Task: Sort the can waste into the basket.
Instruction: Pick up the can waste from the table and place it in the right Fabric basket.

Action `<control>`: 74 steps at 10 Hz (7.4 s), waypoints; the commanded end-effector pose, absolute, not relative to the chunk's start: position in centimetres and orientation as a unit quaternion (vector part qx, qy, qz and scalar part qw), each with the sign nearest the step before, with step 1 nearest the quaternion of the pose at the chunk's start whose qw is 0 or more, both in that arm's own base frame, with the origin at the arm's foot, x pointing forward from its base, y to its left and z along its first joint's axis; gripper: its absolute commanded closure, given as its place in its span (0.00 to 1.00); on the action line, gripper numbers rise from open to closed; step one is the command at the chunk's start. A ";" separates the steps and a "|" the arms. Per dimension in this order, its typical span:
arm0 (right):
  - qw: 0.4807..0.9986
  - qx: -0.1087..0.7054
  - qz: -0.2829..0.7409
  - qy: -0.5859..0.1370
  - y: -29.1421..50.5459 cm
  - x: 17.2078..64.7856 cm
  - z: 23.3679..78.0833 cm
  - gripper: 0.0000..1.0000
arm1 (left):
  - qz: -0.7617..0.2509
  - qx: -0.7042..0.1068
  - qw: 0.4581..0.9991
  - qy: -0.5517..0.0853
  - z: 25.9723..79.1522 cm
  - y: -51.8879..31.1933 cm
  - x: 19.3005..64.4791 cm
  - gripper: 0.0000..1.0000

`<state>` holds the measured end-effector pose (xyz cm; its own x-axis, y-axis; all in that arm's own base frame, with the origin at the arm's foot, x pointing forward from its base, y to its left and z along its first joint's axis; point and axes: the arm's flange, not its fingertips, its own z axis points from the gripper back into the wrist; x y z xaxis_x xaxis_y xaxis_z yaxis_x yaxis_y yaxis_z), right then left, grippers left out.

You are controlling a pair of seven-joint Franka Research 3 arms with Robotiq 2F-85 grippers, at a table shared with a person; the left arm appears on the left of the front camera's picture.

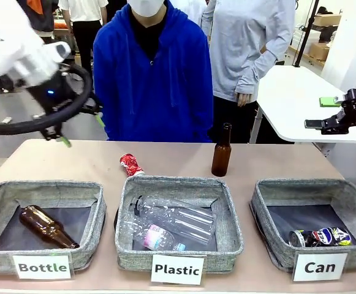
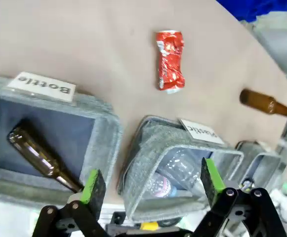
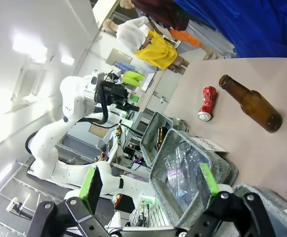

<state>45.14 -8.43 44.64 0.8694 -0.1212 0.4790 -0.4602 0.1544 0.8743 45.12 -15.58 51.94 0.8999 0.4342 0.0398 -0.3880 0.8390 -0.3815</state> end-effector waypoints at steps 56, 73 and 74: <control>0.726 0.637 0.125 -0.229 -8.5 44.8 44.7 0.00 | 0.074 -0.047 0.979 -0.183 43.0 -27.0 52.8 0.00; 0.726 0.637 0.125 -0.229 -8.5 44.8 44.7 0.00 | 0.321 -0.069 0.942 -0.066 35.7 -27.3 61.5 0.00; 0.726 0.637 0.125 -0.229 -8.5 44.8 44.7 0.00 | 0.320 -0.063 0.943 -0.064 34.7 -27.0 62.1 0.00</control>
